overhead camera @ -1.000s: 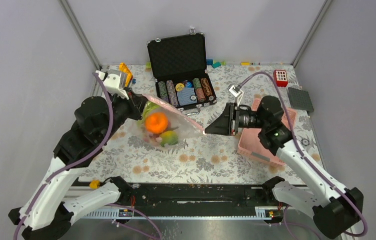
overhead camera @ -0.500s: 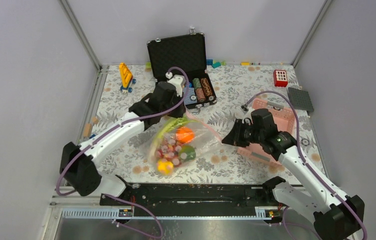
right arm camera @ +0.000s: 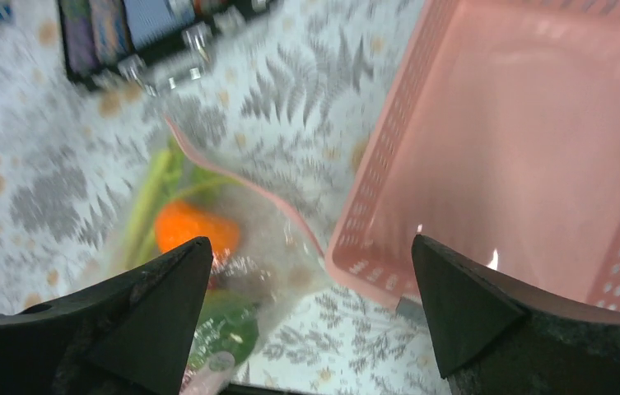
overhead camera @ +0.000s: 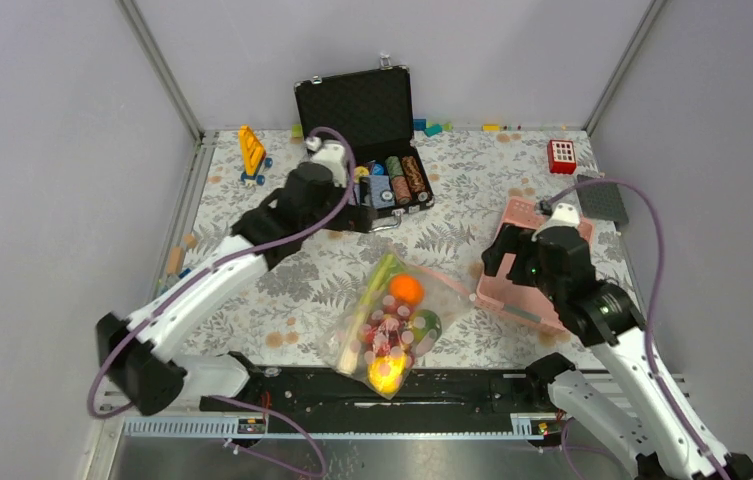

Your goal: Place the food in the zip-top bag and seal the zipper

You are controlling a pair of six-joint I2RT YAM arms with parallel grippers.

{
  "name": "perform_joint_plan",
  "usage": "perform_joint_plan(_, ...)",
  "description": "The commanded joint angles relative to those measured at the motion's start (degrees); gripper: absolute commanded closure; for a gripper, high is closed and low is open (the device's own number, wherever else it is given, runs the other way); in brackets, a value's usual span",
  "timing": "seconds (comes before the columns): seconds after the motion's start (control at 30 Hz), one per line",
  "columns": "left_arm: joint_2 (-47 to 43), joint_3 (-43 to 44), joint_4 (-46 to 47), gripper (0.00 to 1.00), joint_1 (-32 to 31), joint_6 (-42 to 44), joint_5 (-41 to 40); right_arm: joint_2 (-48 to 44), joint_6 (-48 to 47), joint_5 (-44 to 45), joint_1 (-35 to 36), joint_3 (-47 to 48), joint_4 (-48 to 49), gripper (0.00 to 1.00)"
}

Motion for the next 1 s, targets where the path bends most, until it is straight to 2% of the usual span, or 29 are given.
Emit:
perform_joint_plan(0.0,-11.2,4.4,-8.9,0.01,0.9,-7.0,-24.4,-5.3,-2.8,11.4,-0.2,5.4,0.0,0.00)
perform_joint_plan(0.1,-16.9,3.7,-16.7,0.01,5.8,-15.7,-31.4,-6.8,-3.6,19.2,-0.2,6.5,-0.5,0.00)
perform_joint_plan(0.23,-23.0,-1.2,-18.5,0.01,13.3,-21.7,-31.0,-3.5,-4.9,30.6,-1.8,8.2,-2.4,0.00)
perform_joint_plan(0.4,-22.8,-1.6,-21.8,0.01,14.9,-23.6,-30.8,0.8,-6.9,29.8,-5.0,10.3,-2.2,0.00)
perform_joint_plan(0.53,-23.4,-2.7,-21.7,0.01,14.9,-23.7,-31.0,-0.9,-9.3,33.5,-5.0,7.8,1.5,0.00)
perform_joint_plan(0.7,-25.0,-4.4,-18.4,0.01,14.9,-22.4,-28.7,-3.7,-9.8,31.9,-5.0,3.4,5.9,0.00)
perform_joint_plan(0.97,-24.6,-4.9,-17.9,0.01,14.9,-22.0,-27.3,-4.0,-9.8,32.7,-5.0,3.2,6.0,0.00)
